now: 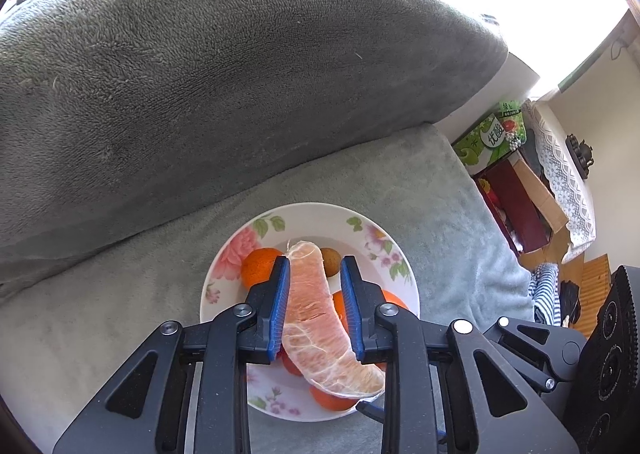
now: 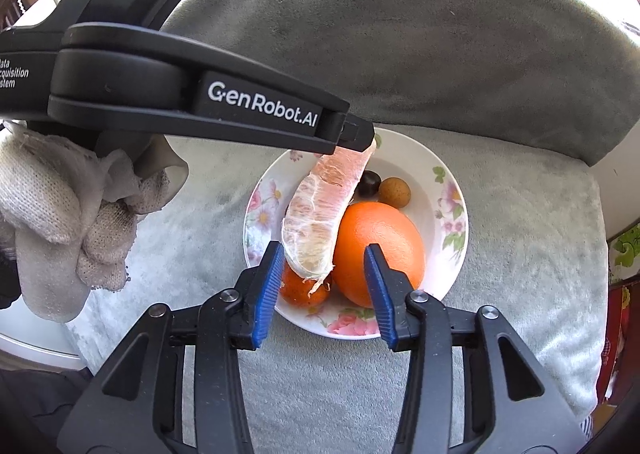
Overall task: Organize fruits
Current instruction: 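Open both grippers to lay the pomelo segment on the fruit in the bowl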
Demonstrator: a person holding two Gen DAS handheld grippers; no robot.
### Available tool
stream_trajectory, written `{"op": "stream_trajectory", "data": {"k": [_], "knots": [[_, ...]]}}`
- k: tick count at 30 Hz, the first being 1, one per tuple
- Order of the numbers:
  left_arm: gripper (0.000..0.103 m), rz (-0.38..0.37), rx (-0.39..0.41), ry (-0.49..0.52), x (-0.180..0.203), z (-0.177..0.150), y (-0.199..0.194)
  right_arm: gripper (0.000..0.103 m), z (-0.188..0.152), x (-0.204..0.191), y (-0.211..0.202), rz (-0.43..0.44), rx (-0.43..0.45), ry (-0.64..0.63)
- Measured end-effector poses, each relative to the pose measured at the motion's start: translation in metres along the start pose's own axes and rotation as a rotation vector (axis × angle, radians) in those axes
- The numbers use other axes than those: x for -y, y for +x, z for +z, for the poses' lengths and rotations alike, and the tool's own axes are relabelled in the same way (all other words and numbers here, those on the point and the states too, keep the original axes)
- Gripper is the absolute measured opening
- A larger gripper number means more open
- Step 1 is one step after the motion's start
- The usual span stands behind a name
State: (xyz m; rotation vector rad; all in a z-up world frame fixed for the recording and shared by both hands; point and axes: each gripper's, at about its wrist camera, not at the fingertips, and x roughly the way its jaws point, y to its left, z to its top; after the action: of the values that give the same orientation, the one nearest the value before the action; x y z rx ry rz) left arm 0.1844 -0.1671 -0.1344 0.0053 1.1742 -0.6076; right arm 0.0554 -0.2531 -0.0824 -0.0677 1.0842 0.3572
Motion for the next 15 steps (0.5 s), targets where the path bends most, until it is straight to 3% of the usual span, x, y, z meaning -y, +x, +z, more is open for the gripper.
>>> {"op": "stream_trajectory", "data": {"k": [6, 9, 12, 15], "knots": [[0.029, 0.010, 0.011, -0.001, 0.000, -0.002, -0.004, 0.044, -0.005, 0.003, 0.000, -0.006, -0.003, 0.007], [0.038, 0.015, 0.017, 0.004, 0.001, -0.003, -0.007, 0.044, -0.007, 0.004, -0.004, -0.008, -0.001, 0.011], [0.039, 0.027, 0.027, 0.007, 0.001, -0.005, -0.011, 0.044, -0.011, 0.005, -0.008, -0.013, 0.002, 0.012], [0.049, 0.034, 0.038, 0.003, 0.000, -0.007, -0.016, 0.054, -0.010, 0.009, -0.014, -0.021, 0.009, 0.012]]}}
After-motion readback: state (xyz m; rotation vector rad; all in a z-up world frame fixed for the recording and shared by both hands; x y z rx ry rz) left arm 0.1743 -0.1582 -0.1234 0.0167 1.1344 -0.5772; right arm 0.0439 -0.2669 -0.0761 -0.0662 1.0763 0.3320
